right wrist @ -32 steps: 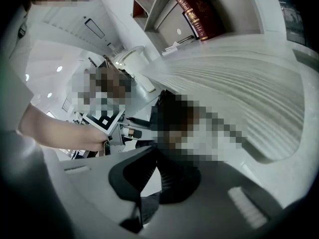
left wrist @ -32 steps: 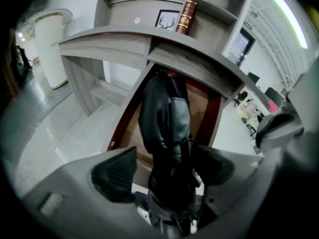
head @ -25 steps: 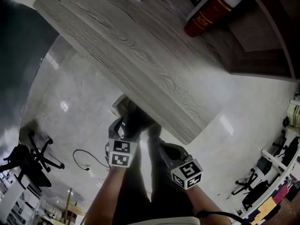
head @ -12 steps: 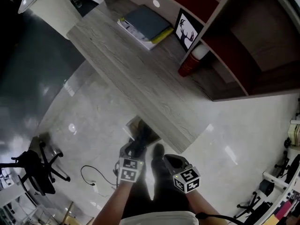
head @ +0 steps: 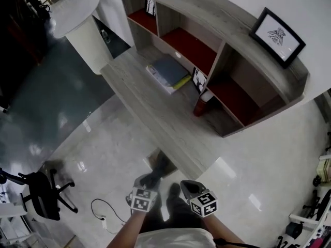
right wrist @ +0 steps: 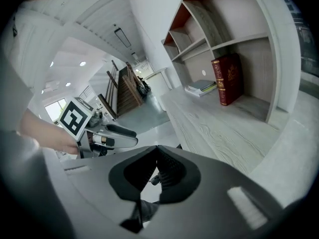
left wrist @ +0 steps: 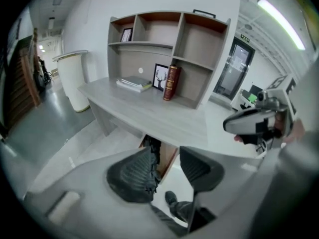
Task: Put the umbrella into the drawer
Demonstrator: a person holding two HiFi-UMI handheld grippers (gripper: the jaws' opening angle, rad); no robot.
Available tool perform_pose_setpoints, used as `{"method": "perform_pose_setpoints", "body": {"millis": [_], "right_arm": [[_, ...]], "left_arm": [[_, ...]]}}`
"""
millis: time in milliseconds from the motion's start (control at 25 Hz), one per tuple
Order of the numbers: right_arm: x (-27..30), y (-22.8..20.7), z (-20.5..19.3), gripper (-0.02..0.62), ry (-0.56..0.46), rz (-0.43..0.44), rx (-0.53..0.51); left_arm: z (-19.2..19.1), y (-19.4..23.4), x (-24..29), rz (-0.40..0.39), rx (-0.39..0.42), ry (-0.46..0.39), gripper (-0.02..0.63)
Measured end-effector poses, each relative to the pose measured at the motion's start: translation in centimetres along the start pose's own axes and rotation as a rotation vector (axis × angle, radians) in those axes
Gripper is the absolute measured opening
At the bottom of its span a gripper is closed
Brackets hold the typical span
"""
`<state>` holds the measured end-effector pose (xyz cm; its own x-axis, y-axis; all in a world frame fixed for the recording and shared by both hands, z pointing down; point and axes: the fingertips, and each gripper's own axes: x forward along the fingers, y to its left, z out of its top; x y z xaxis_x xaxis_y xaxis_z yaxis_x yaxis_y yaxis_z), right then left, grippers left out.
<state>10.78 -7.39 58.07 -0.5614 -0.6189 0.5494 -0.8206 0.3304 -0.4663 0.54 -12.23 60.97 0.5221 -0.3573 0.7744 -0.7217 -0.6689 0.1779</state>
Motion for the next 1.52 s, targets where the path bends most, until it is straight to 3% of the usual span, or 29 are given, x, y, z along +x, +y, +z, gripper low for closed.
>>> {"method": "perform_pose_setpoints", "body": {"millis": [200,560,800,1080,1520], "right_arm": [[-1.9,1.6,1.9,0.006,-0.026,0.011,-0.047],[-4.0,7.3,1.5,0.006,-0.057,0.027,-0.093],[-5.4,10.3,0.8,0.006,-0.088,-0.001,-0.108],[-7.6,14.6,-0.1,0.006,-0.137,-0.07,-0.098],[-12.4,21.3,-2.9,0.006,-0.221,-0.151,-0.106]], "left_arm": [[1.0,-0.3,-3.6,0.046,-0.052,-0.063,0.163],[0.4,-1.1,-11.0,0.083,-0.096,-0.159,0.123],[-1.1,-2.0,-14.7,0.03,-0.115,-0.234,0.089],[-4.3,-2.1,-19.3,0.018,-0.075,-0.236,0.006],[-8.9,-2.8,-26.5,-0.051,-0.052,-0.288,0.002]]}}
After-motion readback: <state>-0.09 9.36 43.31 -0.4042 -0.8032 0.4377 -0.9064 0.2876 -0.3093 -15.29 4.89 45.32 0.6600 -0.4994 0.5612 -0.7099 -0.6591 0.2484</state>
